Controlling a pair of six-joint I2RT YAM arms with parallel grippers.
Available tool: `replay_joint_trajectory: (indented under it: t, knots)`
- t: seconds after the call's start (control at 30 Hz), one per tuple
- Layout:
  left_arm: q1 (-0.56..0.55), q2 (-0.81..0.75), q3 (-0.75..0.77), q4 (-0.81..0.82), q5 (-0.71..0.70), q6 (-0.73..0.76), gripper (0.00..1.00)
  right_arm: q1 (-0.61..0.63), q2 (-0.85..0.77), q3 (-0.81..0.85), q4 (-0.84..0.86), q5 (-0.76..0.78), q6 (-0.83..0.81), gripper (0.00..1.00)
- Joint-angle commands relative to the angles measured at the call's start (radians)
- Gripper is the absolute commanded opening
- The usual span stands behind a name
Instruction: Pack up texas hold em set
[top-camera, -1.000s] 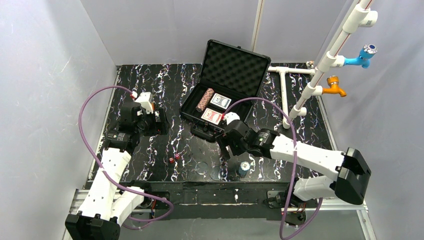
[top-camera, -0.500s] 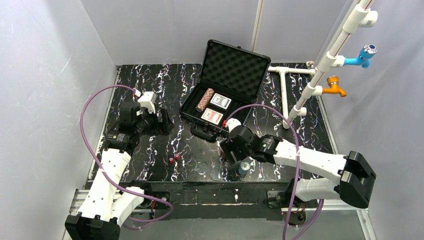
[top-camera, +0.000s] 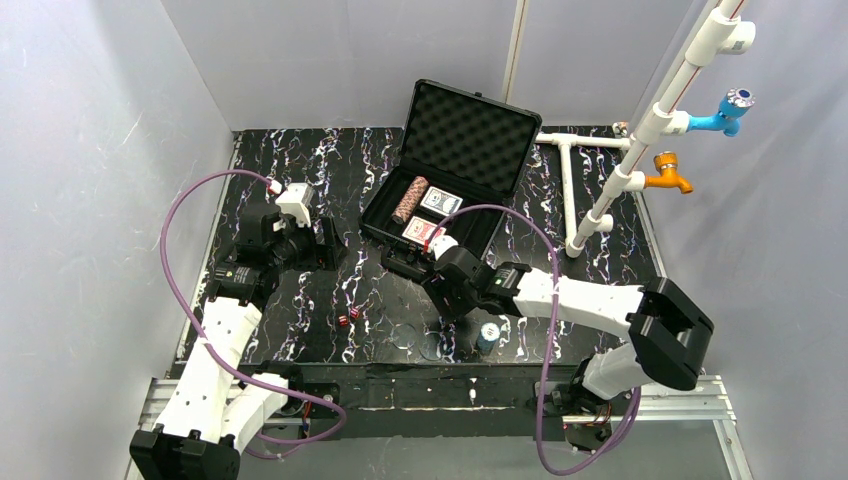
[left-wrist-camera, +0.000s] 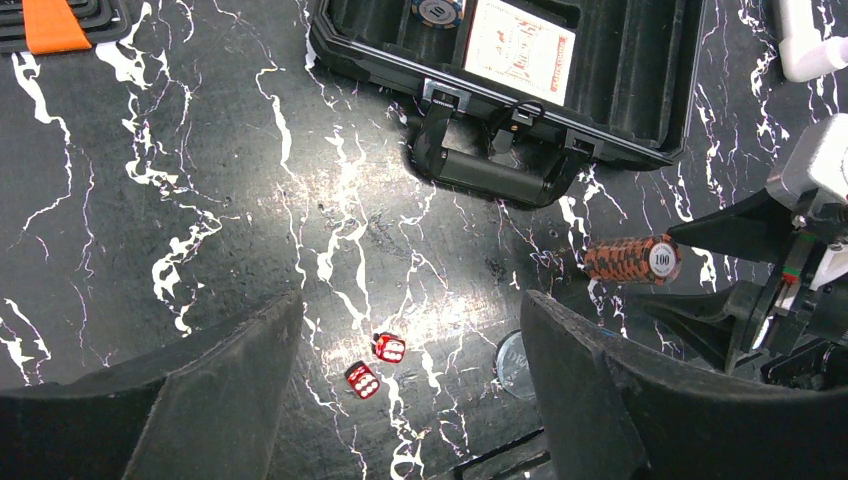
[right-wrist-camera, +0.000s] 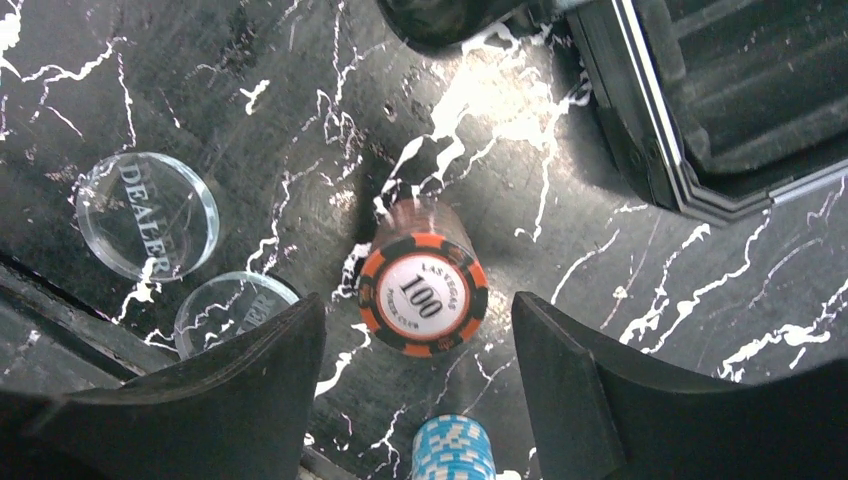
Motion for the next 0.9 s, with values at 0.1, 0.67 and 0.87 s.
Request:
replay_joint_trajectory:
  t: [0.1,0.67,0.87]
  knots:
    - [-0.009,-0.023,0.016,-0.005,0.017,0.003,0.78,0.006,0.044,0.056,0.077,-0.007,-0.019,0.69]
    - [-0.036,-0.006,0.012,0.017,0.05,-0.004,0.77,0.003,0.033,0.197,0.034,0.02,-0.063,0.17]
    - [-0.062,-0.022,-0.029,0.095,0.113,-0.001,0.77,-0.051,0.003,0.272,0.023,-0.059,-0.049,0.01]
